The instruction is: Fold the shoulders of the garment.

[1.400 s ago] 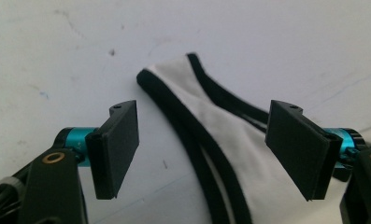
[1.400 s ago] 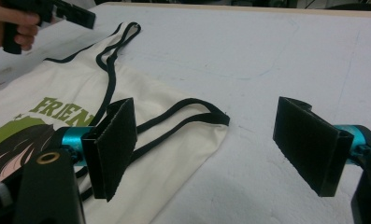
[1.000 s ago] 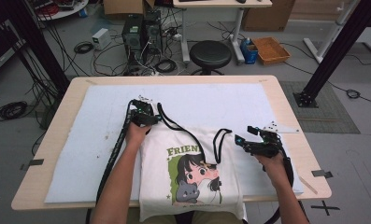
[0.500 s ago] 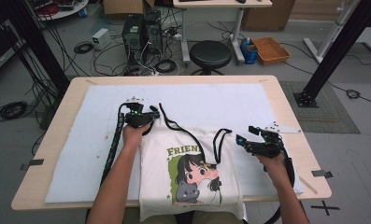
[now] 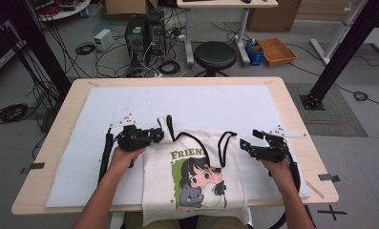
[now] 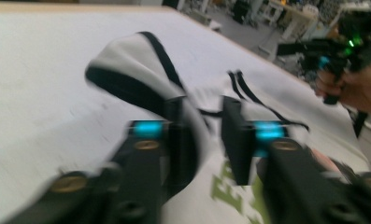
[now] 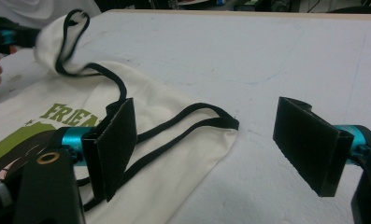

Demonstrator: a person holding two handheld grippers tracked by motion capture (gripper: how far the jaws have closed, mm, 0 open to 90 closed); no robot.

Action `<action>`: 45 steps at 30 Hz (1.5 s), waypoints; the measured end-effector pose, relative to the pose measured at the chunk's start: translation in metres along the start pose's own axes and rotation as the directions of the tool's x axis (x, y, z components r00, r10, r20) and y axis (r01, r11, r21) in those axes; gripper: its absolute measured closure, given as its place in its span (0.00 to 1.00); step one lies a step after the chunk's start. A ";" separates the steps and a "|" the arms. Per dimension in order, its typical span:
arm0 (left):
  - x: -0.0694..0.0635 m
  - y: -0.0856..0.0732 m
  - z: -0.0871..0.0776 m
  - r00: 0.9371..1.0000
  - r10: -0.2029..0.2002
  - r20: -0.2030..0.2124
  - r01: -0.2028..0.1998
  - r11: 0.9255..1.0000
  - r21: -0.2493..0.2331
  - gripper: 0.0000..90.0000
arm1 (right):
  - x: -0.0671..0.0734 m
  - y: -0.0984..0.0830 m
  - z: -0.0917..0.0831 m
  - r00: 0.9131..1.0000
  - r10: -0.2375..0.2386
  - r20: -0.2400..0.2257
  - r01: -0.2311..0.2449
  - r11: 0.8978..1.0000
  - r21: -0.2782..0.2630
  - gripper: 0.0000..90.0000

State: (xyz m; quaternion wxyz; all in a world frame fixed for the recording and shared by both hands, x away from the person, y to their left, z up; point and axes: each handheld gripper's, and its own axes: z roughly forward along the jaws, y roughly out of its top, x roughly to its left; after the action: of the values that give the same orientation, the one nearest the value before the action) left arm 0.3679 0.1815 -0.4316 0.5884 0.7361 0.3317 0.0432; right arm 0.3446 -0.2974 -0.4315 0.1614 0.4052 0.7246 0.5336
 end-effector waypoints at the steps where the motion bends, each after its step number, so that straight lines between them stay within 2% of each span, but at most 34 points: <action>1: -0.003 -0.002 -0.005 1.000 0.006 -0.020 -0.006 1.000 -0.002 0.62 | 0.000 0.000 0.000 1.000 0.002 0.001 -0.002 1.000 0.000 0.24; 3: -0.006 -0.004 -0.014 0.998 -0.004 -0.066 0.002 1.000 -0.024 0.52 | 0.000 -0.001 0.000 1.000 0.000 0.001 0.000 1.000 0.001 0.24; 4: -0.006 -0.004 -0.017 0.996 -0.005 -0.088 0.002 0.999 -0.037 0.52 | 0.001 -0.001 0.000 1.000 0.001 0.000 -0.001 1.000 0.003 0.24; 6: -0.003 -0.002 -0.017 0.989 0.000 -0.149 -0.005 0.999 -0.037 0.50 | 0.002 -0.001 0.001 1.000 -0.001 -0.001 0.001 1.000 0.005 0.24; 9: 0.006 0.009 -0.007 0.979 -0.026 -0.202 0.025 1.000 -0.010 0.48 | 0.004 -0.001 0.004 1.000 -0.007 -0.005 0.007 1.000 0.013 0.24; 13: 0.020 0.029 0.022 0.974 -0.084 -0.208 0.096 0.994 0.048 0.43 | 0.006 0.000 0.007 1.000 -0.019 -0.007 0.019 1.000 0.022 0.24; 14: 0.023 0.032 0.031 0.976 -0.088 -0.199 0.104 0.992 0.074 0.43 | 0.006 0.000 0.008 1.000 -0.022 -0.008 0.022 0.999 0.023 0.24; 16: 0.027 0.035 0.050 0.973 -0.090 -0.213 0.121 0.984 0.135 0.43 | 0.005 0.000 0.009 1.000 -0.021 -0.009 0.021 0.999 0.028 0.24; 19: 0.031 0.031 0.073 0.972 -0.089 -0.215 0.140 0.962 0.233 0.43 | 0.004 -0.001 0.009 1.000 -0.021 -0.010 0.021 0.999 0.032 0.24; 20: 0.031 0.029 0.076 0.975 -0.089 -0.206 0.139 0.959 0.247 0.45 | 0.004 -0.001 0.008 1.000 -0.017 -0.010 0.017 0.999 0.032 0.24; 21: 0.031 0.027 0.077 0.978 -0.086 -0.188 0.133 0.958 0.254 0.61 | 0.004 -0.001 0.008 1.000 -0.018 -0.009 0.019 0.999 0.031 0.24; 22: 0.030 0.027 0.078 0.983 -0.085 -0.161 0.124 0.960 0.252 0.82 | 0.003 -0.001 0.008 1.000 -0.019 -0.010 0.019 0.999 0.030 0.24; 23: 0.028 0.027 0.076 0.986 -0.078 -0.145 0.111 0.964 0.241 0.92 | 0.003 -0.001 0.007 1.000 -0.018 -0.010 0.018 0.999 0.031 0.24; 24: 0.025 0.028 0.073 0.988 -0.067 -0.138 0.097 0.970 0.222 0.98 | 0.003 -0.001 0.006 1.000 -0.017 -0.009 0.017 0.999 0.029 0.24; 28: 0.011 0.032 0.049 0.997 -0.019 -0.078 0.032 0.987 0.157 0.98 | 0.002 -0.001 0.004 1.000 -0.012 -0.010 0.012 1.000 0.027 0.24; 31: -0.003 0.026 0.024 1.000 0.017 -0.024 -0.014 0.991 0.130 0.98 | 0.004 -0.001 0.004 1.000 -0.015 -0.013 0.016 0.999 0.029 0.24; 33: -0.013 0.019 0.008 1.000 0.024 0.008 -0.025 0.992 0.121 0.98 | 0.005 -0.002 0.003 1.000 -0.020 -0.015 0.020 0.999 0.030 0.24; 34: -0.017 0.015 0.000 1.000 0.015 0.025 -0.018 0.994 0.111 0.92 | 0.006 -0.002 0.003 1.000 -0.021 -0.018 0.022 0.999 0.033 0.24; 35: -0.021 0.011 -0.008 0.999 -0.006 0.042 0.001 0.994 0.112 0.79 | 0.007 -0.002 0.002 1.000 -0.023 -0.019 0.024 0.999 0.032 0.24; 36: -0.024 0.007 -0.015 0.998 -0.014 0.056 0.008 0.994 0.108 0.72 | 0.008 -0.002 0.002 0.999 -0.024 -0.021 0.025 0.999 0.033 0.24; 37: -0.027 0.004 -0.021 0.998 -0.008 0.057 0.002 0.995 0.098 0.71 | 0.009 -0.002 0.002 0.999 -0.028 -0.024 0.029 0.999 0.031 0.24; 40: -0.034 -0.003 -0.031 1.000 0.008 0.019 -0.009 0.998 0.067 0.62 | 0.012 -0.002 0.002 0.999 -0.030 -0.029 0.031 0.999 0.037 0.24; 43: -0.036 -0.010 -0.023 1.000 0.018 -0.019 -0.017 0.997 0.076 0.55 | 0.016 -0.002 0.005 0.998 -0.044 -0.036 0.046 0.998 0.051 0.24; 45: -0.040 -0.015 -0.012 0.999 0.040 -0.032 -0.036 0.993 0.114 0.53 | 0.020 -0.002 0.007 0.997 -0.053 -0.057 0.057 0.996 0.068 0.26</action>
State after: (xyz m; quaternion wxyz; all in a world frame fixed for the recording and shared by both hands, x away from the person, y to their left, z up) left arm 0.3247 0.1716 -0.4284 0.5390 0.7737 0.3295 0.0482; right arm 0.3361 -0.2777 -0.4317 0.1419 0.3757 0.7578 0.5143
